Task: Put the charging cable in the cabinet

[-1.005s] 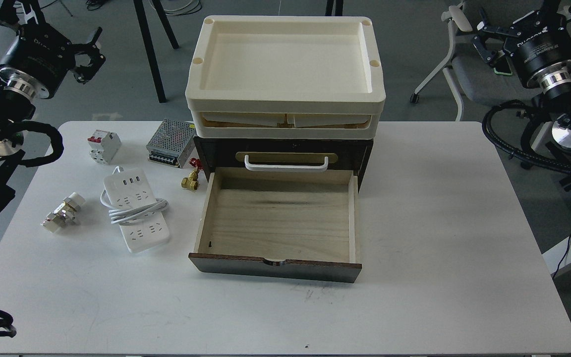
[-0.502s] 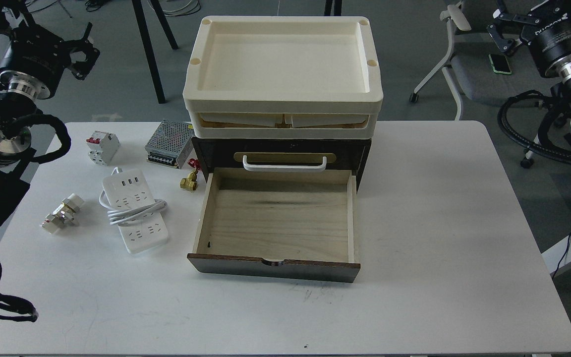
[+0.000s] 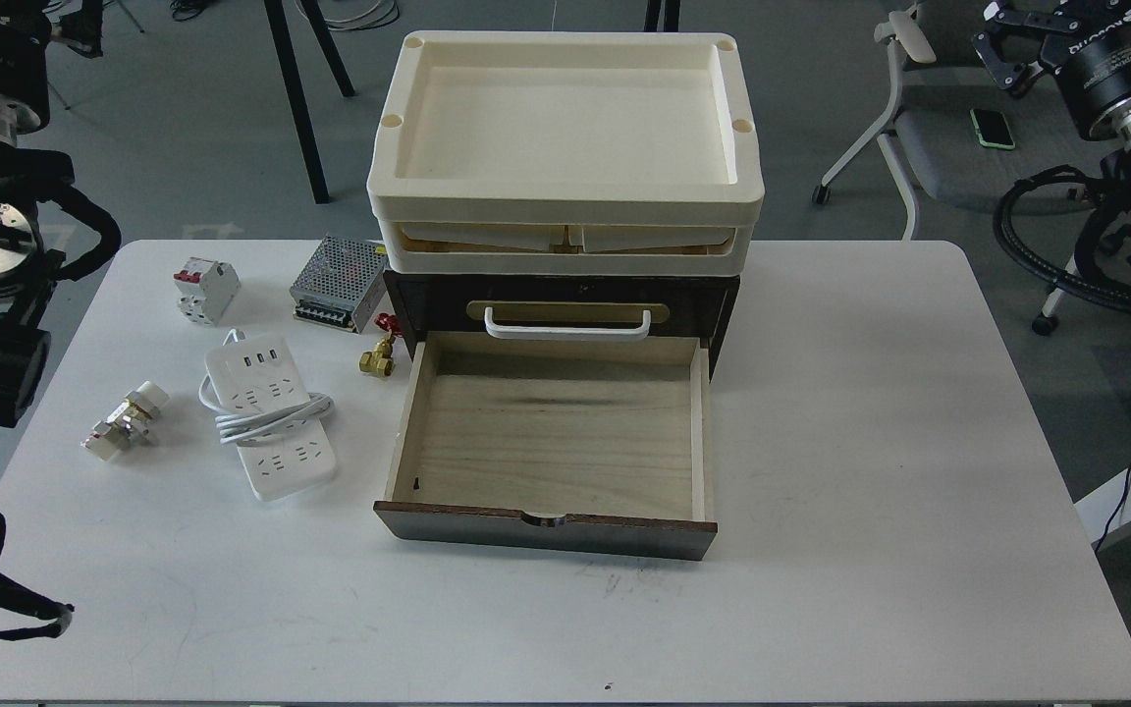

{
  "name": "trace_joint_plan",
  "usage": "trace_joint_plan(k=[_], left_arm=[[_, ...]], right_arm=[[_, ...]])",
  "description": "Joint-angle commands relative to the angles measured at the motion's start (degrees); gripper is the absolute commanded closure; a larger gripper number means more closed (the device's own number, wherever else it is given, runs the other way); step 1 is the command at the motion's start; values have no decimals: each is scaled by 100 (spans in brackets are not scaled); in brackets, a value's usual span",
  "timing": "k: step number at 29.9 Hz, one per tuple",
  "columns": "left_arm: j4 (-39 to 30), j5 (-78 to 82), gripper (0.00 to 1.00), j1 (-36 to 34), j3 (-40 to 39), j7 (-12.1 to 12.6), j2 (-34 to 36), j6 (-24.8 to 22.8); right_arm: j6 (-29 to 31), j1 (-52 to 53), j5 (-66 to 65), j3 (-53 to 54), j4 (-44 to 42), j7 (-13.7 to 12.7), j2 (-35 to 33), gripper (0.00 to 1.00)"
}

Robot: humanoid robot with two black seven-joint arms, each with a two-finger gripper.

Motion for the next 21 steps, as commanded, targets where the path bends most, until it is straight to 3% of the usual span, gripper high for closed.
trace_joint_plan(k=[1, 5, 8, 15, 21], left_arm=[[-956, 1825, 0, 49, 106, -64, 891, -1], [-1617, 4864, 0, 269, 114, -485, 1798, -1], [-1784, 6852, 0, 532, 97, -661, 1975, -1], [-3277, 10202, 0, 2043, 149, -851, 2361, -1], [-3244, 13226, 0, 2282, 1097, -851, 2204, -1]], right_arm=[[0, -103, 22, 18, 9, 14, -63, 0], [0, -296, 75, 35, 9, 14, -273, 0], [0, -560, 119, 149, 53, 32, -335, 0], [0, -947, 128, 563, 352, 23, -581, 0], [0, -1027, 119, 563, 352, 23, -590, 0]])
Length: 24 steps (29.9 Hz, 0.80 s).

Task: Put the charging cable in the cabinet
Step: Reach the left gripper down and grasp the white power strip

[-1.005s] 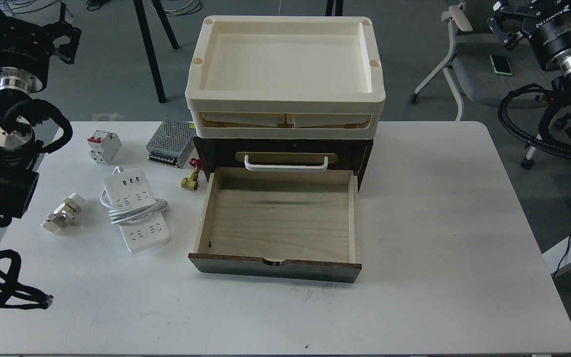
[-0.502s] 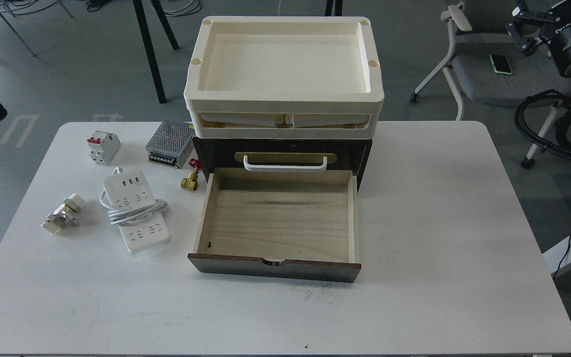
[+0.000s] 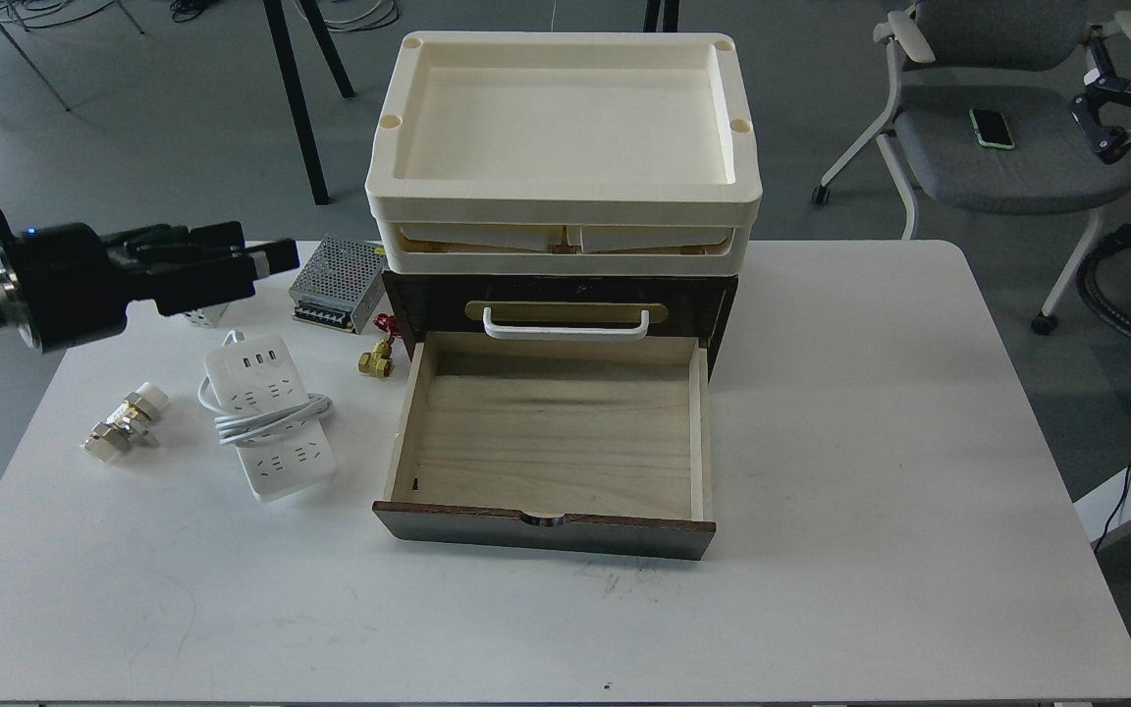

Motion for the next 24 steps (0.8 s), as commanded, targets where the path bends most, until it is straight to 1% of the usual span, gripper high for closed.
trace_joint_plan(k=[1, 5, 8, 11, 14, 19, 24], left_arm=[[177, 1628, 0, 10, 591, -2, -220, 0], [546, 1660, 1, 36, 882, -2, -441, 0], [783, 1660, 1, 10, 962, -2, -537, 0], [1231, 1660, 1, -165, 1023, -2, -836, 40], [1434, 1660, 1, -359, 1251, -2, -924, 119], [1838, 1660, 3, -570, 1752, -2, -1117, 461], [2409, 1660, 3, -772, 2034, -2, -1381, 1058]], right_arm=[[0, -32, -9, -2, 1, -1, -6, 0], [0, -59, -18, -2, 1, -1, 3, 0], [0, -76, -18, 7, 1, -1, 3, 0], [0, -76, -18, 7, 10, 8, 3, 0], [0, -94, -18, -2, 19, -1, 3, 0], [0, -138, -26, -11, 89, -1, -6, 0], [0, -182, -18, -11, 168, -1, -32, 0]])
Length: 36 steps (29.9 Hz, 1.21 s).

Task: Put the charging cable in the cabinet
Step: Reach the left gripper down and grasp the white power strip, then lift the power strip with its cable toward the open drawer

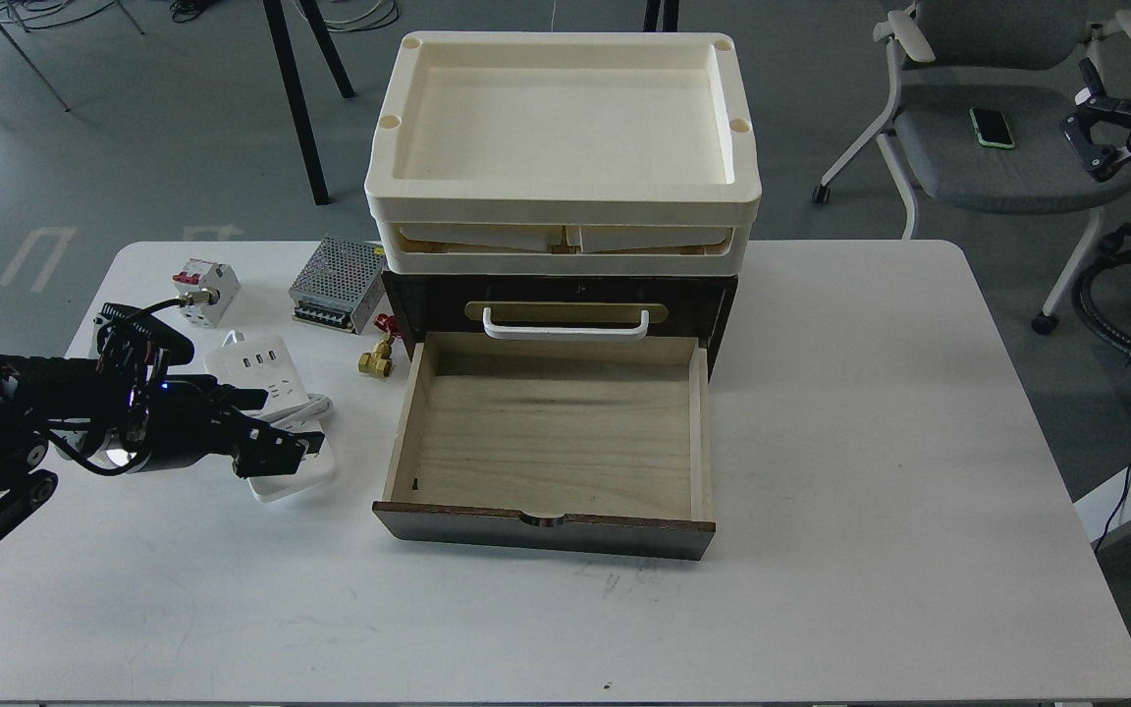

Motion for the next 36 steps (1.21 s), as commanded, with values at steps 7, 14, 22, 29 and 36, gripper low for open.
trace_joint_plan(k=[7, 14, 22, 29, 36], left_arm=[[741, -1, 4, -333, 588, 0, -232, 806], [802, -1, 5, -324, 782, 0, -276, 859], [943, -1, 32, -316, 878, 0, -276, 1184], [1163, -1, 41, -324, 1186, 0, -267, 1518], [1198, -1, 86, -298, 1195, 0, -258, 1967]], right_arm=[[0, -23, 0, 9, 31, -1, -15, 0], [0, -67, 0, 18, 31, -1, -15, 0], [0, -119, 8, 18, 31, 7, -15, 0], [0, -137, 8, 18, 22, 16, -15, 0], [0, -163, 17, 36, 22, 16, -24, 0]])
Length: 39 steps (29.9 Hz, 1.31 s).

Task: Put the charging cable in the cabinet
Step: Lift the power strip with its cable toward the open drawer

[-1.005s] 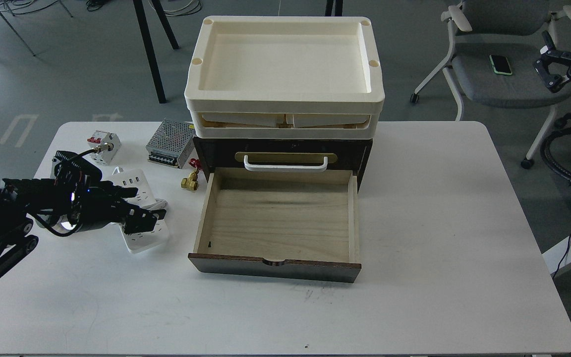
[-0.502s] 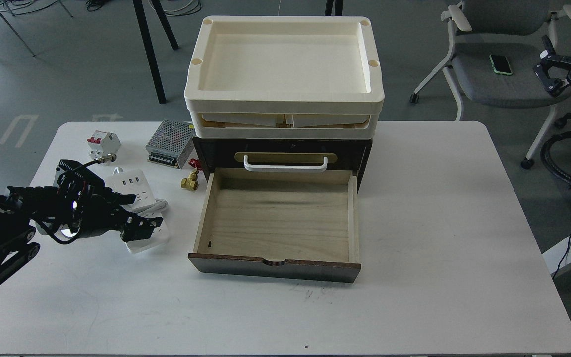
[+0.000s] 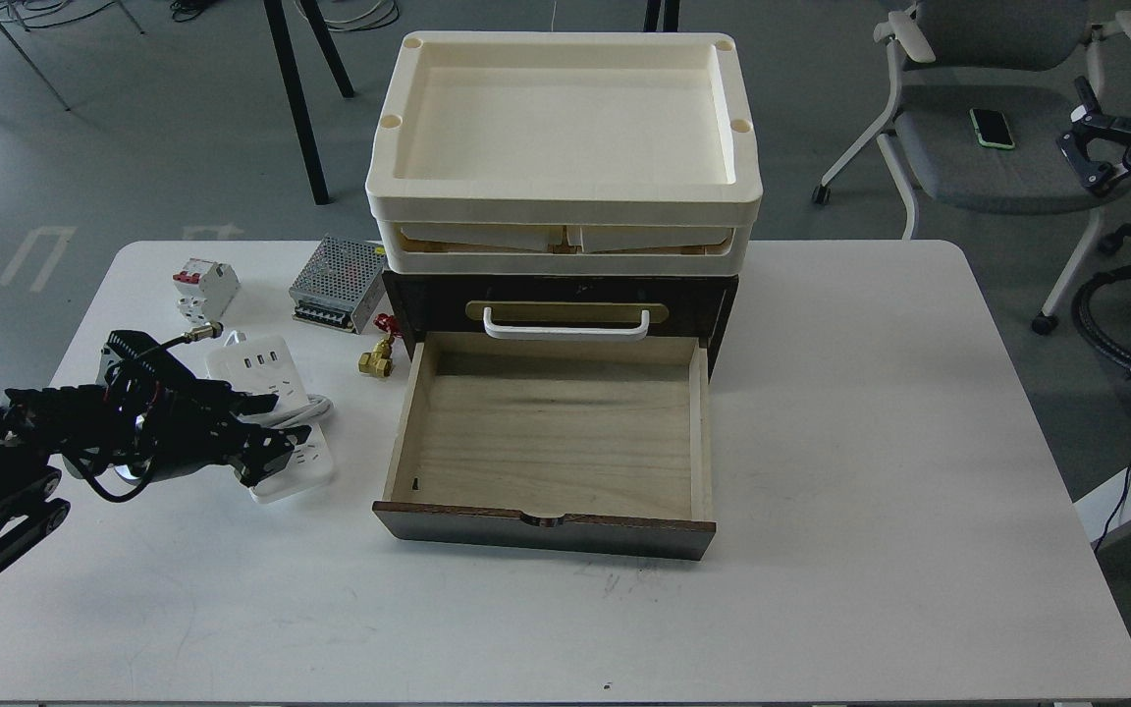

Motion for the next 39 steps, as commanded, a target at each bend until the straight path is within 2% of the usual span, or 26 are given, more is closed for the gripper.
trace_joint_plan(k=[1, 11, 18, 24, 27, 31, 35, 39], left_arm=[[65, 0, 98, -18, -5, 0, 3, 112], [92, 0, 99, -62, -5, 0, 29, 121], [-276, -116, 99, -97, -49, 0, 388, 86], [-1154, -923, 99, -281, -93, 0, 1214, -72], [-1988, -1547, 99, -299, -119, 0, 1828, -484], [-3096, -2321, 99, -299, -84, 0, 2541, -635], [-4037, -3418, 99, -281, -84, 0, 2806, -626], [-4688, -4360, 99, -211, -58, 0, 2684, -626]], right_arm=[[0, -4, 8, 5, 1, 0, -8, 0], [0, -39, 8, 66, 1, 9, -35, 0], [0, -48, 8, 75, -8, 9, -43, 0], [0, -57, 17, 75, -17, 17, -43, 0], [0, -66, 17, 84, -17, 18, -43, 0], [0, -66, 17, 93, -17, 18, -43, 0], [0, -66, 17, 93, -52, 18, -43, 0], [0, -92, 8, 84, -78, 18, -43, 0]])
